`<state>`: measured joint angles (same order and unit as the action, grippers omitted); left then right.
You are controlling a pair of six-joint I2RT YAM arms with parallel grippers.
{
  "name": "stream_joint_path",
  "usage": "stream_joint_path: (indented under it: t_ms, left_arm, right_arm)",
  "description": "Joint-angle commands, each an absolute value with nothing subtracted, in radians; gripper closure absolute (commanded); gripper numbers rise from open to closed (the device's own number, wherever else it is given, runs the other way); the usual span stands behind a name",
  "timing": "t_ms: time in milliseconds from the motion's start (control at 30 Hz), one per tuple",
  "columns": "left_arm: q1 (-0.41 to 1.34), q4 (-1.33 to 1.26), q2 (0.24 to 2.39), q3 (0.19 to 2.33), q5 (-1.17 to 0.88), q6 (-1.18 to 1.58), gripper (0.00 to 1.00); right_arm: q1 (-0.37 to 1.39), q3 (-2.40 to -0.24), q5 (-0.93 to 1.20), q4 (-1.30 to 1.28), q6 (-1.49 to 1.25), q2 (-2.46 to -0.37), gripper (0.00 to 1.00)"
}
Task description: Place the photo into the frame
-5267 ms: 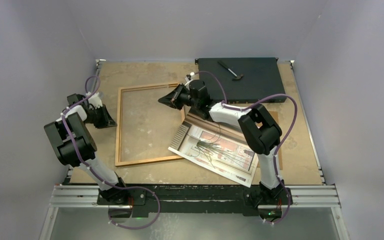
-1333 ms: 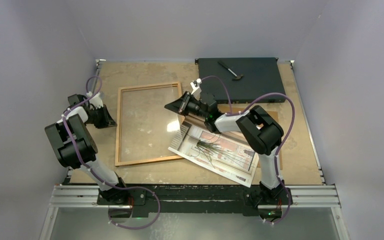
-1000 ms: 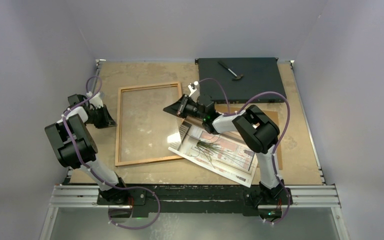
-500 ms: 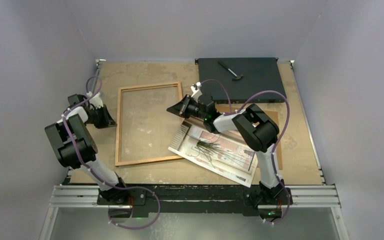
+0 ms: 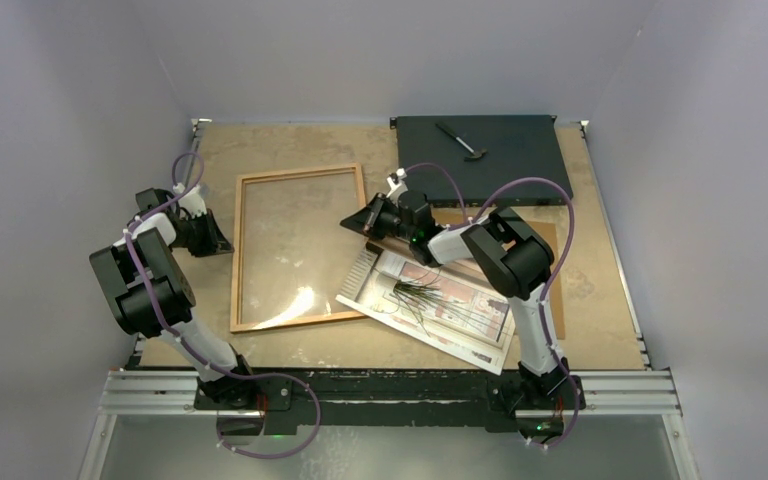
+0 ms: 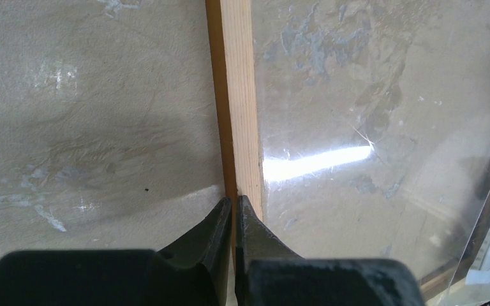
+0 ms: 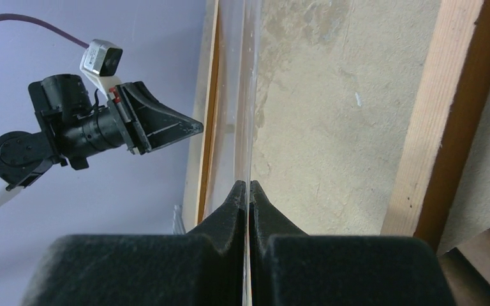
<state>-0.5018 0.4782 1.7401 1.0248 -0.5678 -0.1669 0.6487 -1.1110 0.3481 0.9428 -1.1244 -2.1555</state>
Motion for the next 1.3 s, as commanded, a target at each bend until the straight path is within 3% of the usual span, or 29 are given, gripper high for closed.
stream_joint_path:
  t_ms: [0,333,600,1267]
  left_arm:
    - [-0.487,0.49,1.783,1.015,-0.52,-0.184,0.97]
    - [-0.487,0.488,1.785,1.013,-0.52,-0.185,0.97]
    - [-0.487,0.484,1.793,1.011,-0.523,-0.184,0.97]
    - [-0.487,0.481,1.792,1.005,-0.517,-0.185,0.97]
  right_arm:
    - [0.64,-1.133,0.324,0.966,-1.095,-2.149,1.0]
    - [0.64,-1.141,0.324,0.968,-1.091,-2.161,1.0]
    - [0.641,-1.058,0.311,1.177,-1.082,-2.125,1.0]
    - [0.647,-1.055,0.346,1.308,-1.128,-2.176,1.0]
